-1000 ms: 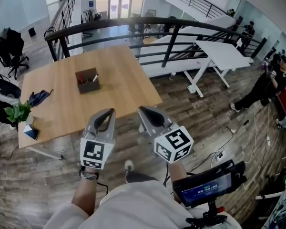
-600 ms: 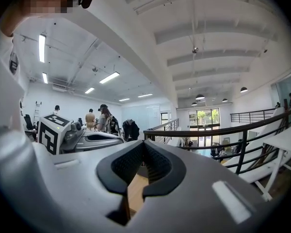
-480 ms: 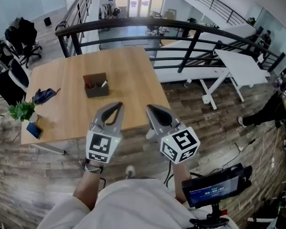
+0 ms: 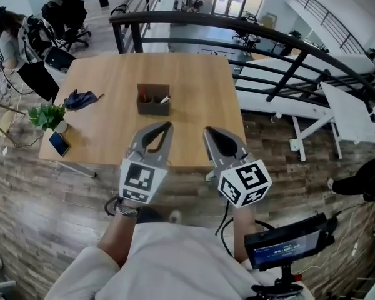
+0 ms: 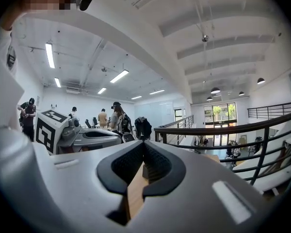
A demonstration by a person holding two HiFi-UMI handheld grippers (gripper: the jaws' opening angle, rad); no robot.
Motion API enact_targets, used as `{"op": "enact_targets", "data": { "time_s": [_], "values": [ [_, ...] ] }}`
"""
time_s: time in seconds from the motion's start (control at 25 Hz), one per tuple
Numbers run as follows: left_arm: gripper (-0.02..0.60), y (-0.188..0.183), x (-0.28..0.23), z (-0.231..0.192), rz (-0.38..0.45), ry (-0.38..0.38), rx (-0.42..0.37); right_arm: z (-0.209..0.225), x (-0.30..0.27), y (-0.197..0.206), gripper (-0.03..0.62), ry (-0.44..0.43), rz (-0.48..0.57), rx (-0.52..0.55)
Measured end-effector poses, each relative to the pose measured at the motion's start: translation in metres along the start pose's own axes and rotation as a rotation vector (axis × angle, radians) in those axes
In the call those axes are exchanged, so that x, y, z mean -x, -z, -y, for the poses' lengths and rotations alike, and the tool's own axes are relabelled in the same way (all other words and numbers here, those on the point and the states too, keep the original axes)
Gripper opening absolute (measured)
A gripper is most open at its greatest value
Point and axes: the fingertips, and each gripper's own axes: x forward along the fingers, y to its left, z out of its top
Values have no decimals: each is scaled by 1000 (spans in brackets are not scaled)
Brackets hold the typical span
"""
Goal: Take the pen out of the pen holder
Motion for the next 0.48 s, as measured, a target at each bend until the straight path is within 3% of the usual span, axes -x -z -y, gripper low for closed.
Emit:
{"op": "enact_targets", "data": {
  "time_s": [0.48],
  "values": [
    [0, 28, -10, -40, -44, -55, 20, 1, -54, 9, 3, -52, -36, 0]
  ]
}}
